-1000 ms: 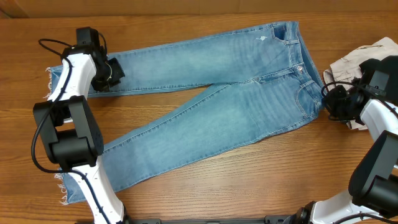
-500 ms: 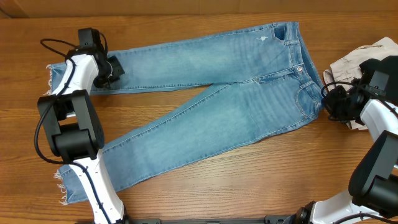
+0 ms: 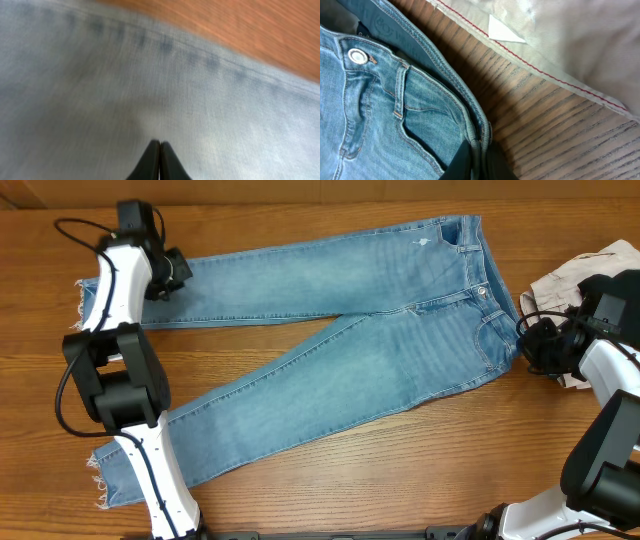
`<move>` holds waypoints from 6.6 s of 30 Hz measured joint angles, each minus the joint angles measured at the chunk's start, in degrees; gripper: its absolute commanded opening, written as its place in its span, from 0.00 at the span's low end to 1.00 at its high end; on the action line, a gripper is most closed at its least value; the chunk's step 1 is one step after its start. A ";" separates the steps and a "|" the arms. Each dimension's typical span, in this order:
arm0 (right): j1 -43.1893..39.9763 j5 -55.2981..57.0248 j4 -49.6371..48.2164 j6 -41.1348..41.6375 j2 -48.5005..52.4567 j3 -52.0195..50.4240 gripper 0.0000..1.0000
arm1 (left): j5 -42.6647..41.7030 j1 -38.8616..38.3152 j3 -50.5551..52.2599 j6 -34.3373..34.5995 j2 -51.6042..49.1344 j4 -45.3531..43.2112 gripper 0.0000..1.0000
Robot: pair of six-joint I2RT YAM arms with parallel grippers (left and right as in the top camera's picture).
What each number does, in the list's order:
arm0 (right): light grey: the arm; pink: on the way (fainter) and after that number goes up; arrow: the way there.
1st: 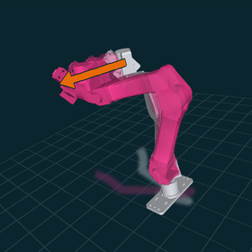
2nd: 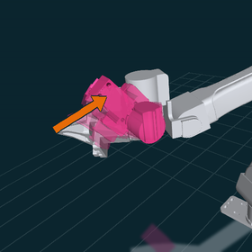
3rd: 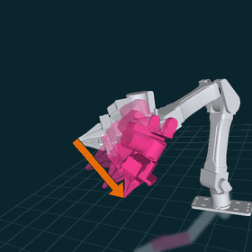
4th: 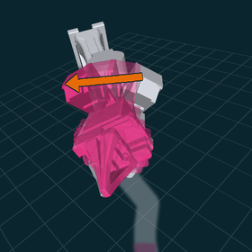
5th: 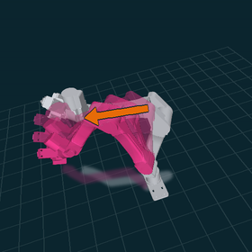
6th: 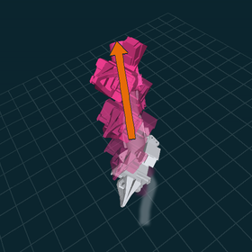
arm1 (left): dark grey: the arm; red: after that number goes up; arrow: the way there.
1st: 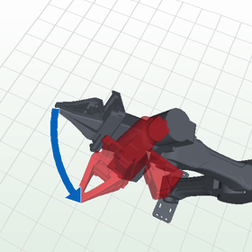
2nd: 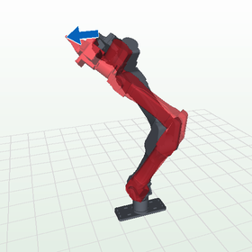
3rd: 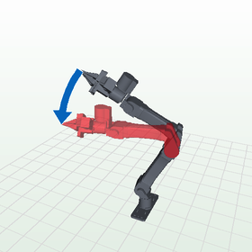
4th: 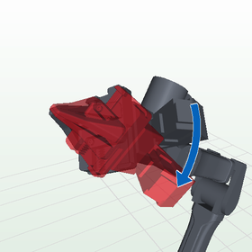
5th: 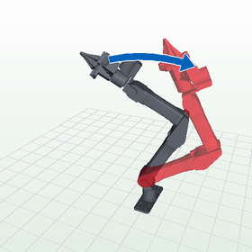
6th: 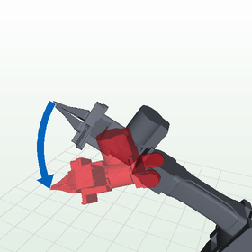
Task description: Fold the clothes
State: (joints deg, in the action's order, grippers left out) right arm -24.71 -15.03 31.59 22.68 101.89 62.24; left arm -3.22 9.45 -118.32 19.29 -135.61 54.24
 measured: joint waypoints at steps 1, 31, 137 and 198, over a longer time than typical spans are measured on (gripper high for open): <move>0.00 0.00 0.00 0.00 0.00 0.00 0.04 | -0.02 0.00 -3.39 -0.09 0.00 5.95 0.25; 0.09 4.92 17.79 1.51 -14.05 0.02 0.04 | 6.34 -4.50 -5.73 -0.74 15.91 42.40 0.29; 0.11 7.54 32.17 2.56 -35.19 0.02 0.04 | -26.95 50.75 59.39 10.49 66.75 1.90 0.04; 0.04 7.19 46.03 -4.92 -15.17 25.51 0.04 | -2.40 18.27 16.46 0.07 41.53 11.26 0.04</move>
State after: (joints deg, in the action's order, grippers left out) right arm -24.67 -7.84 77.62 17.76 86.72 87.74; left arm -5.63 27.73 -101.86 19.35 -94.08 65.49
